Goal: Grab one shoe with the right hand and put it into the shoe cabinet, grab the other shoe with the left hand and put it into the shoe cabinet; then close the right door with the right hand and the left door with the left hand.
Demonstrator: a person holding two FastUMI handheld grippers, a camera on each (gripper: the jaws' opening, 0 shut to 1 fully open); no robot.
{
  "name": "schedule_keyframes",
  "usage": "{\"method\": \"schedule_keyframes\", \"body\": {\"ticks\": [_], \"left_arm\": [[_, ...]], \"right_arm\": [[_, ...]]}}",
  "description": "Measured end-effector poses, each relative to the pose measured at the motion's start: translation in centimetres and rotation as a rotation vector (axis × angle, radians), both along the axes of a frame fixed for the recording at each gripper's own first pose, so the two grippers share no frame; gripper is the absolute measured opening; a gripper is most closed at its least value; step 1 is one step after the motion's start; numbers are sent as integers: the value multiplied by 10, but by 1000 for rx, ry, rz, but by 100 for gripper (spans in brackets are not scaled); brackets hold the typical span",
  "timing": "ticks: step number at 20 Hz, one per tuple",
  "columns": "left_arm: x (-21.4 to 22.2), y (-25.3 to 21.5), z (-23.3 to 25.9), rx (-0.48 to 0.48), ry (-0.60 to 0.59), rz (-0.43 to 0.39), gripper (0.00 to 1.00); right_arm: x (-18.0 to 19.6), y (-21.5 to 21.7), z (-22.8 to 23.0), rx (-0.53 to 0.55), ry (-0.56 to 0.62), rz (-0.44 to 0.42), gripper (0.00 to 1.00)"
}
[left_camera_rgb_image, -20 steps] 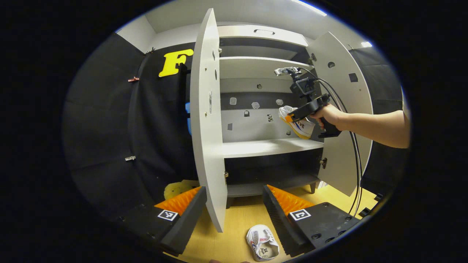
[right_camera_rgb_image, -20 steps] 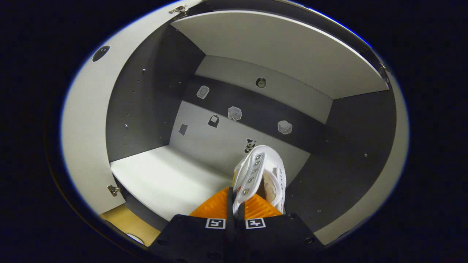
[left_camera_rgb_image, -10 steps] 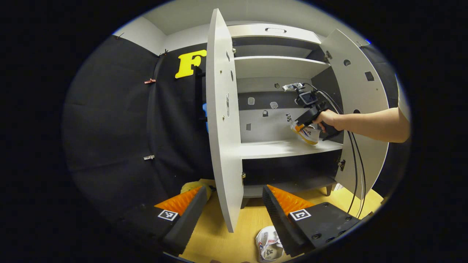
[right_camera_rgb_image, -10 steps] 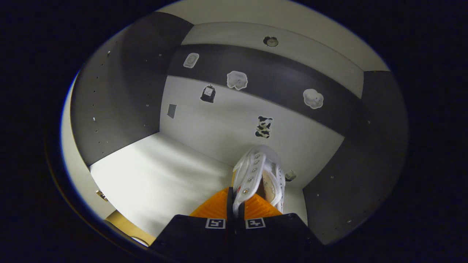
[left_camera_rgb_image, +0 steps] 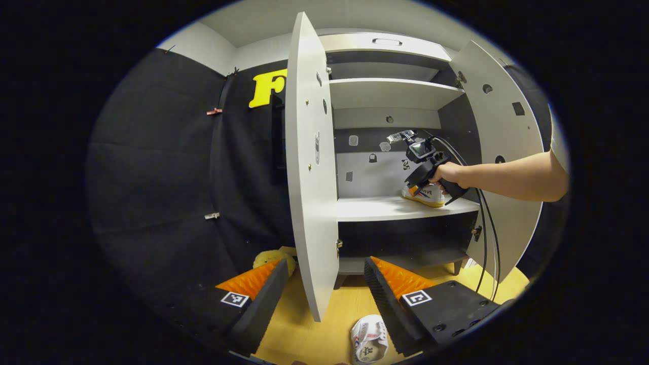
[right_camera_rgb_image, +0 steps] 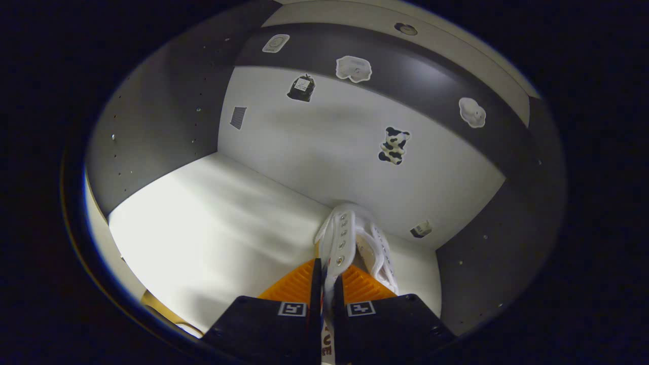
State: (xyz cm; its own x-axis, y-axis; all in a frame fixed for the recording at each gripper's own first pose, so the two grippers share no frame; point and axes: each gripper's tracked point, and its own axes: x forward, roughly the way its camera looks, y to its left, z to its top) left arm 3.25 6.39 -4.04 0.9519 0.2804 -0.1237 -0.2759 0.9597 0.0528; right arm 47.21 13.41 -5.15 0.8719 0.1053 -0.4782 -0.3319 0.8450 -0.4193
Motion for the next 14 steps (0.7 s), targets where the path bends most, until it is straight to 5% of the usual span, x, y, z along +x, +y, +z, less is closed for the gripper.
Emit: {"method": "schedule_keyframes", "body": {"ticks": [2,4,5,6,9,14], "left_arm": [[-4,0,1,-6,0,2,94],[-6,1,-1,20,13,-3,94],[-7,1,-2,30,14,-7,94],[-7,-1,-2,27,12,-16,94],[-10,-7,-8,-15,8,-45,94],[-16,-8,-25,-36,17,-89,94]], "right_arm": [[-11,-1,-1,23,30,-2,22],[-25,-1,5,65,52,-5,49],[-33,-3,10,78,46,-7,54],[-43,-3,16,94,34,-9,73],[-78,1,38,154,-8,10,97],[-151,0,81,293,-118,39,98]]}}
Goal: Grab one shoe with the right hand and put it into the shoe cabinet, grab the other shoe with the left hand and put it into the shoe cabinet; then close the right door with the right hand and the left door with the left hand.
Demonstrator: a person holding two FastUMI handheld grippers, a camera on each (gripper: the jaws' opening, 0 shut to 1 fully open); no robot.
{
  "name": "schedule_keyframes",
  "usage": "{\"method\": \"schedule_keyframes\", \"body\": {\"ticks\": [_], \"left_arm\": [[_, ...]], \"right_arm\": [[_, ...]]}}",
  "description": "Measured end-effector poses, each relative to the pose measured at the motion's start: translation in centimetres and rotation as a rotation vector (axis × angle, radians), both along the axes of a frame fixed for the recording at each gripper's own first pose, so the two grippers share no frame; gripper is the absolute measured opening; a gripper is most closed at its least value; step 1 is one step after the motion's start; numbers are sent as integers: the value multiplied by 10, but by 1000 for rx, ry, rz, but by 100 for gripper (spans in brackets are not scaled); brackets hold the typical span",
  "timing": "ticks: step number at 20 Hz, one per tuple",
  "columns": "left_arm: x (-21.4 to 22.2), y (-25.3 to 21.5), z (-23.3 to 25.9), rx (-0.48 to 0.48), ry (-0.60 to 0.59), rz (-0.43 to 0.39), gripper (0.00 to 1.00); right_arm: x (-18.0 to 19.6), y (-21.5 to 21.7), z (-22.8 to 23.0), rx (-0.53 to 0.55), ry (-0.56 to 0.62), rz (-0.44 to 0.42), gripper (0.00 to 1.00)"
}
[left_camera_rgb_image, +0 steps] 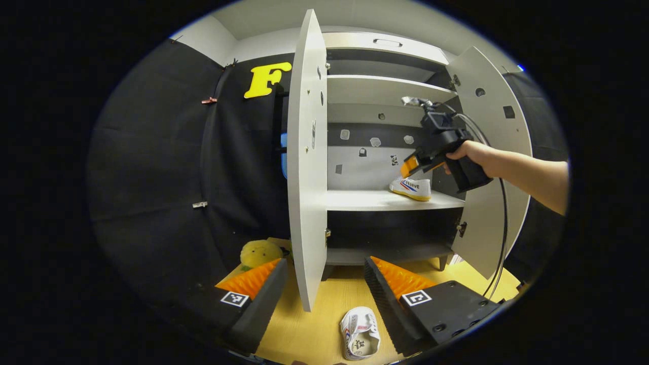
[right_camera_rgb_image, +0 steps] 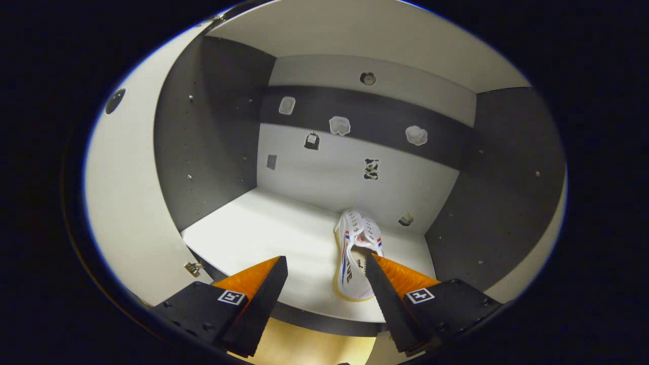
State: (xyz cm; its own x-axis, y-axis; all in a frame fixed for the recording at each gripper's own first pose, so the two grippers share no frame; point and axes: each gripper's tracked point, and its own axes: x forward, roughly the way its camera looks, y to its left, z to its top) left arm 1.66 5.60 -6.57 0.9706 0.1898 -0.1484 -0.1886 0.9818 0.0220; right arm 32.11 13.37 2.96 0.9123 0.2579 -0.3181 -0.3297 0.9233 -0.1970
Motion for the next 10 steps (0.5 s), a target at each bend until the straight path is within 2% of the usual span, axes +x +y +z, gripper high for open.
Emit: {"method": "schedule_keyframes", "body": {"ticks": [3,6,10], "left_arm": [[-6,-2,-27,-34,41,-47,94],[-17,-1,-64,-82,113,-94,95],[-30,8,-120,-40,239,-142,95]], "right_arm": [[-49,-7,1,121,-34,-3,98],[-95,-29,-16,103,-88,-29,98],[-169,-37,-58,88,-127,-14,98]]}}
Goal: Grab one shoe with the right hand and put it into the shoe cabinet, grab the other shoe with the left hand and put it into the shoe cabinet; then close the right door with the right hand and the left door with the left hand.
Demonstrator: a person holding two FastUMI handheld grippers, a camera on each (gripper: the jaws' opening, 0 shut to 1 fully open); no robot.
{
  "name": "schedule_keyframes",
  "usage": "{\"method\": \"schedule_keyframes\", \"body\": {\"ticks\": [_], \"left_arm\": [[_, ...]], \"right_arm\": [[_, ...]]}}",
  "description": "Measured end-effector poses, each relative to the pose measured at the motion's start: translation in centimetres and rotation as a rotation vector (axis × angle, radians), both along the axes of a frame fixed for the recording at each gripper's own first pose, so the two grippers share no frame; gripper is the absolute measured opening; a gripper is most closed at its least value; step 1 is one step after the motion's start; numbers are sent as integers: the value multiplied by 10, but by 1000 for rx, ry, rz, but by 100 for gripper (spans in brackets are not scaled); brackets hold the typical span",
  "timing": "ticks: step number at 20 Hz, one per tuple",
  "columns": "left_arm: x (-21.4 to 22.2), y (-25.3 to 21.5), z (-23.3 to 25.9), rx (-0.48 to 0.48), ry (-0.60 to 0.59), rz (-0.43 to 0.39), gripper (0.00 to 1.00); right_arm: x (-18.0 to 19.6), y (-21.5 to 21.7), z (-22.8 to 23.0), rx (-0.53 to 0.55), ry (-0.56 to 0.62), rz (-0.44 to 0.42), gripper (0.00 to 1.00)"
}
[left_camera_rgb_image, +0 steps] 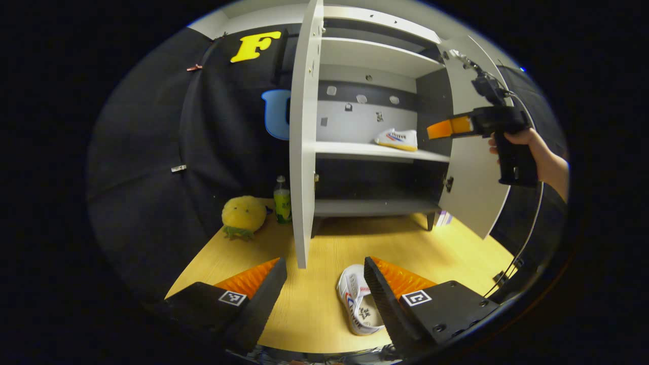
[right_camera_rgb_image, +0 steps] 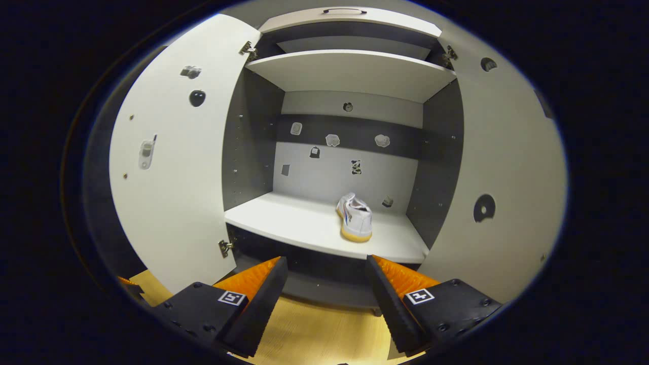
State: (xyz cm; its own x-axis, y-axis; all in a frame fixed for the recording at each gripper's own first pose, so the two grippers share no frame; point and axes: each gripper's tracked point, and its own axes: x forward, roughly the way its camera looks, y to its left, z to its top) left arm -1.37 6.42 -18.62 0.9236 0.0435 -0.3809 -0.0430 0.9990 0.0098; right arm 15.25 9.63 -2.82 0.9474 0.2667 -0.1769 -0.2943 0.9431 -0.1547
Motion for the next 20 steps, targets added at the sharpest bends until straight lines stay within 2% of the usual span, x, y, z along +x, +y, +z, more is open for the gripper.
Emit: {"method": "schedule_keyframes", "body": {"ticks": [2,4,8,11,14,17,20], "left_arm": [[-4,-1,-30,29,58,-46,95],[-7,-10,-59,12,125,-95,95],[3,-35,-102,-36,207,-161,96],[13,-39,-140,49,292,-191,95],[26,-42,-162,115,328,-238,95],[44,-50,-175,83,352,-244,90],[68,-52,-179,106,351,-232,75]], "right_arm": [[-38,-1,-26,12,13,8,98],[-67,-5,-51,26,35,2,98],[-106,-40,-109,27,158,-99,98],[-137,-64,-134,28,222,-170,98],[-155,-71,-144,1,230,-204,98],[-167,-73,-148,-8,245,-208,98],[-172,-84,-144,-13,247,-231,98]]}}
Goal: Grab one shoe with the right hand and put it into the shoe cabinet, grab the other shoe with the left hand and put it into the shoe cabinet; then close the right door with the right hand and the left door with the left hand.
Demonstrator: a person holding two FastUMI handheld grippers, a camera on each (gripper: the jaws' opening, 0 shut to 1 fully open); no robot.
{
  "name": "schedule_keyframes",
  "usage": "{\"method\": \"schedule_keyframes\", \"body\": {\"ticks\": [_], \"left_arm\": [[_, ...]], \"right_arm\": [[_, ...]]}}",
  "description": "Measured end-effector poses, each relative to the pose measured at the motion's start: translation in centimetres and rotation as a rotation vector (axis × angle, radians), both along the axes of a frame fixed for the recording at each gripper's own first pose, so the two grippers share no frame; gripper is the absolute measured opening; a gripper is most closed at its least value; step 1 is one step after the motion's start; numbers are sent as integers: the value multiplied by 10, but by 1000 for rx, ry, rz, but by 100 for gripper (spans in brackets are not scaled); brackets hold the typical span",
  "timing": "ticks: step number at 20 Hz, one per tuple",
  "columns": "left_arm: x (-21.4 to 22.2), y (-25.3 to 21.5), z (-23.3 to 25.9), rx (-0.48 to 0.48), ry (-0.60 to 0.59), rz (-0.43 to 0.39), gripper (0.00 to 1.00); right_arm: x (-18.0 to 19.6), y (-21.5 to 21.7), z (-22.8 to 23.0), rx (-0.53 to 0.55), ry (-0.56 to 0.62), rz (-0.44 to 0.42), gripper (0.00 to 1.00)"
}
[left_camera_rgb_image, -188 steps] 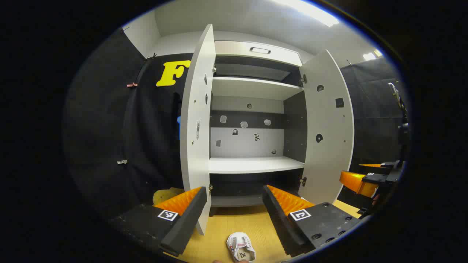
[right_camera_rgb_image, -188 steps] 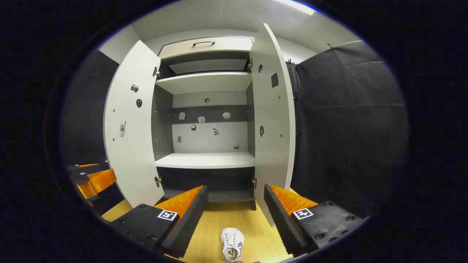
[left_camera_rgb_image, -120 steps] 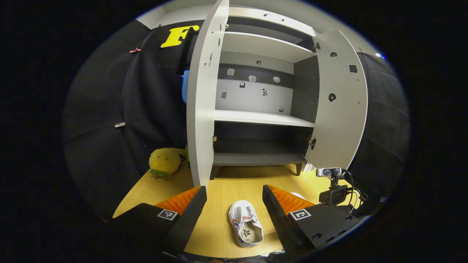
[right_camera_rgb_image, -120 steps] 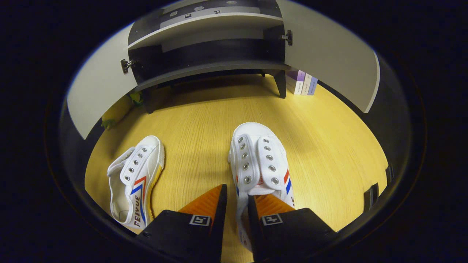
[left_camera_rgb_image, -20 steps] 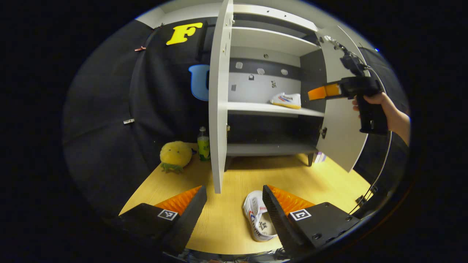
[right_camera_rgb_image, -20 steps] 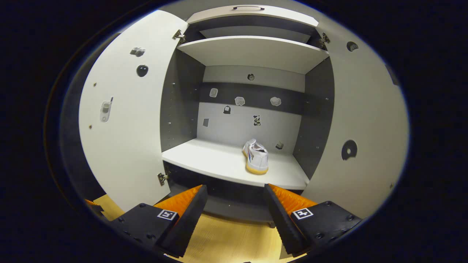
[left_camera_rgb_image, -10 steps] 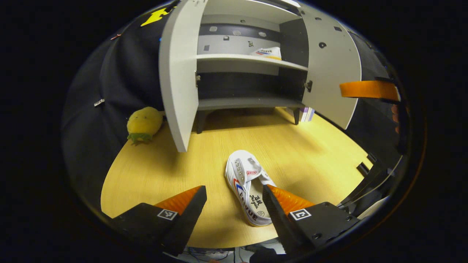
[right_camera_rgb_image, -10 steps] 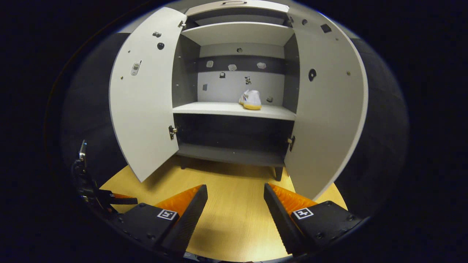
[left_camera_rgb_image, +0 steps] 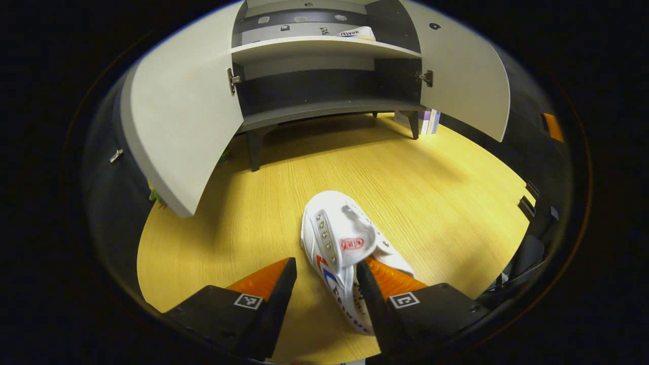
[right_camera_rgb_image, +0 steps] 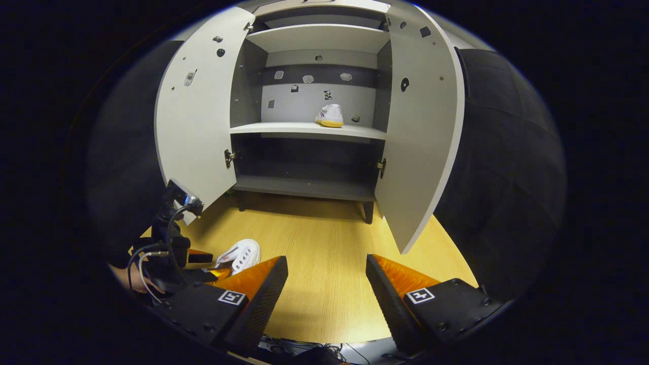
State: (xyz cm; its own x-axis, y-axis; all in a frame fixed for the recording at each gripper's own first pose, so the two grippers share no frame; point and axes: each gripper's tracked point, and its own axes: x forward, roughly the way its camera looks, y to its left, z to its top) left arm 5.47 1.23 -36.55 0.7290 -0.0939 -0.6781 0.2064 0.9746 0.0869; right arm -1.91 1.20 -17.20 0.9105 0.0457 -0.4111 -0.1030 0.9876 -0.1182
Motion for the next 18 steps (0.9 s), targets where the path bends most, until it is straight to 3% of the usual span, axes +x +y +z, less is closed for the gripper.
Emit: {"method": "schedule_keyframes", "body": {"ticks": [3,7,8,10,13,16,18], "left_arm": [[15,-7,-4,19,8,1,61],[21,3,-14,111,24,76,31],[18,10,-16,130,33,96,19],[20,9,-15,127,27,84,9],[21,8,-12,110,42,63,6],[20,3,-3,44,51,101,5],[20,0,13,59,23,105,5]], "right_arm": [[-1,-14,1,-1,19,-34,98],[-5,-26,-2,-10,60,-37,98],[-4,-27,-2,-12,65,-31,98],[1,-28,-2,-19,78,-11,98],[10,-27,-3,-13,84,18,99],[21,-25,1,-7,76,50,99],[27,-24,4,2,64,68,98]]}}
